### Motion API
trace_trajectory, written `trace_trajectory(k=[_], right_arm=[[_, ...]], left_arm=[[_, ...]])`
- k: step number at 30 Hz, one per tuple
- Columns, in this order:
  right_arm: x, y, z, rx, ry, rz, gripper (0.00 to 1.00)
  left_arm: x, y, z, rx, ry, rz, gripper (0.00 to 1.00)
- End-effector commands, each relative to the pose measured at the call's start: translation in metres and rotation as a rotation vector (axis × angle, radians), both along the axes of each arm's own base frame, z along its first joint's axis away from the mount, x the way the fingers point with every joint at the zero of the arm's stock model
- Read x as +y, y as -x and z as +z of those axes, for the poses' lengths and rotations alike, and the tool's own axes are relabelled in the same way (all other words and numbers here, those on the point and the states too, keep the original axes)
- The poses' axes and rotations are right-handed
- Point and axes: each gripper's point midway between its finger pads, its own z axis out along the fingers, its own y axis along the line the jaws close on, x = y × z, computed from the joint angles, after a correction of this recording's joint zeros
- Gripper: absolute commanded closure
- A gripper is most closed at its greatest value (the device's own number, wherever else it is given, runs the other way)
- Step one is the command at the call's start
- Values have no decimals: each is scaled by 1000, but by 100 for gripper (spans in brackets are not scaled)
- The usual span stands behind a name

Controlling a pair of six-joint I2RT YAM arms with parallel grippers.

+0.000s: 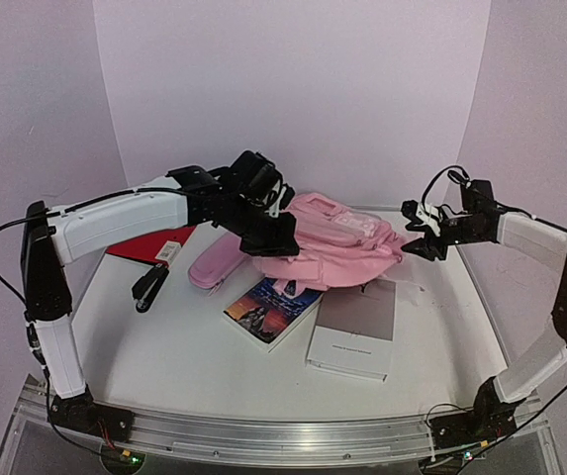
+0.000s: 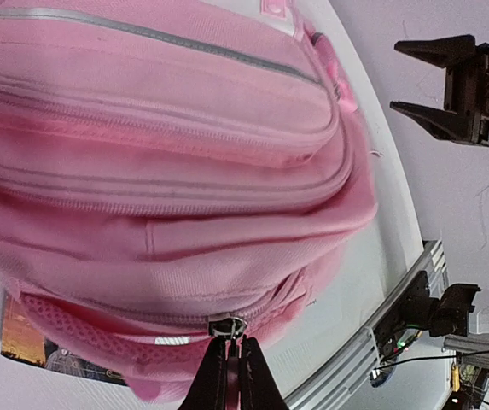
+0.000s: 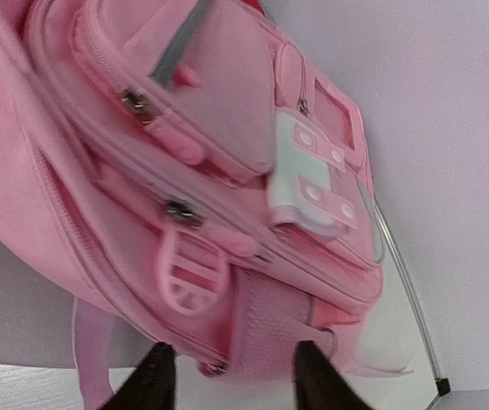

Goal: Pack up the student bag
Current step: Unzip the student bag at the center of the board.

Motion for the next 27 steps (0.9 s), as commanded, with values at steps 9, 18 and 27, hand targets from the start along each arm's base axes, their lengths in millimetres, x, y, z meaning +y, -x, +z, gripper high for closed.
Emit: trace_trajectory(k=[9,18,27], right_arm=[[51,78,46,172,-172,187,25],[126,90,19,274,-183,271,44],[137,61,-20,284,-86,185,61]], left_arm=[[-67,-1,19,28,149,-161,100],[-72,3,23,44,163,-193,100],[-71,1,27,29,166,-184,100]])
